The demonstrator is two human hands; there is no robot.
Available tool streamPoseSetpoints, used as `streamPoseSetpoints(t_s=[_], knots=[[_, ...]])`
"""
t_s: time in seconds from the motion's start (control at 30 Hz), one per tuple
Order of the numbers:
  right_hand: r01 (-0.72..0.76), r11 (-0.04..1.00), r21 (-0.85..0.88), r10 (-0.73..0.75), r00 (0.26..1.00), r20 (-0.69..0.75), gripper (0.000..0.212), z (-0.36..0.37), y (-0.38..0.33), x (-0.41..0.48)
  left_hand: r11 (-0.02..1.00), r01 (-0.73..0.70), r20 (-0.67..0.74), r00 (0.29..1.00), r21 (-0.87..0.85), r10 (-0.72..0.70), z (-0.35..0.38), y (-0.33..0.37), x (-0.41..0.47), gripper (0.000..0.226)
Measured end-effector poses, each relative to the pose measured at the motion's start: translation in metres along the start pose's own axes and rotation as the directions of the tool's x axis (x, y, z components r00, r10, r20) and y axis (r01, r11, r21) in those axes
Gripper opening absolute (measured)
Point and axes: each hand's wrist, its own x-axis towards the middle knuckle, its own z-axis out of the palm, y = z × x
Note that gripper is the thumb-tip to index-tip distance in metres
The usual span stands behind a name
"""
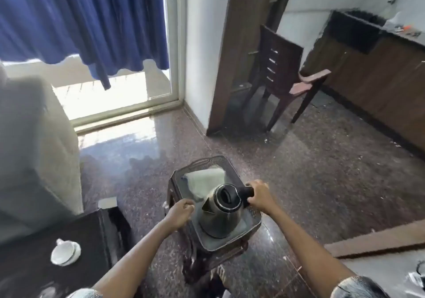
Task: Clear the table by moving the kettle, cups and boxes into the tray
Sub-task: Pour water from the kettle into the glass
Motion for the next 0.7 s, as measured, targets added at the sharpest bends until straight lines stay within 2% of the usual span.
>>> streamPoseSetpoints(t_s=[0.07, 0.17, 0.27, 0.33, 0.4, 0.47, 0.7], knots=[[0.048, 0.995, -0.088, -0.039, 0.994, 0.101, 0.055, -0.008, 0.007, 0.017, 0.998, 0.053, -0.059, 0.997, -0.031, -0.055, 0.013, 0.004, 0.012, 0.016], [0.114, 0.983, -0.145, -0.073, 0.963, 0.259, 0.046, -0.013, 0.016, 0.041, 0.989, 0.133, -0.104, 0.985, -0.066, -0.139, 0.031, 0.009, 0.013, 0.020], [0.161, 0.981, -0.110, -0.105, 0.911, 0.400, 0.042, -0.013, 0.020, 0.058, 0.982, 0.179, -0.116, 0.976, -0.062, -0.185, 0.046, 0.013, 0.012, 0.021], [0.190, 0.978, -0.085, -0.131, 0.881, 0.455, 0.045, -0.012, 0.020, 0.065, 0.978, 0.191, -0.169, 0.965, -0.079, -0.202, 0.054, 0.013, 0.014, 0.022], [0.229, 0.971, -0.072, -0.162, 0.847, 0.506, 0.038, -0.010, 0.019, 0.067, 0.976, 0.198, -0.221, 0.952, -0.092, -0.213, 0.060, 0.011, 0.016, 0.025], [0.245, 0.968, -0.050, -0.185, 0.836, 0.516, 0.032, -0.007, 0.019, 0.068, 0.972, 0.211, -0.233, 0.945, -0.105, -0.231, 0.064, 0.008, 0.018, 0.026], [0.245, 0.965, 0.093, -0.261, 0.884, 0.388, 0.030, 0.001, 0.025, 0.060, 0.963, 0.227, -0.332, 0.906, -0.146, -0.264, 0.073, 0.013, 0.015, 0.026]])
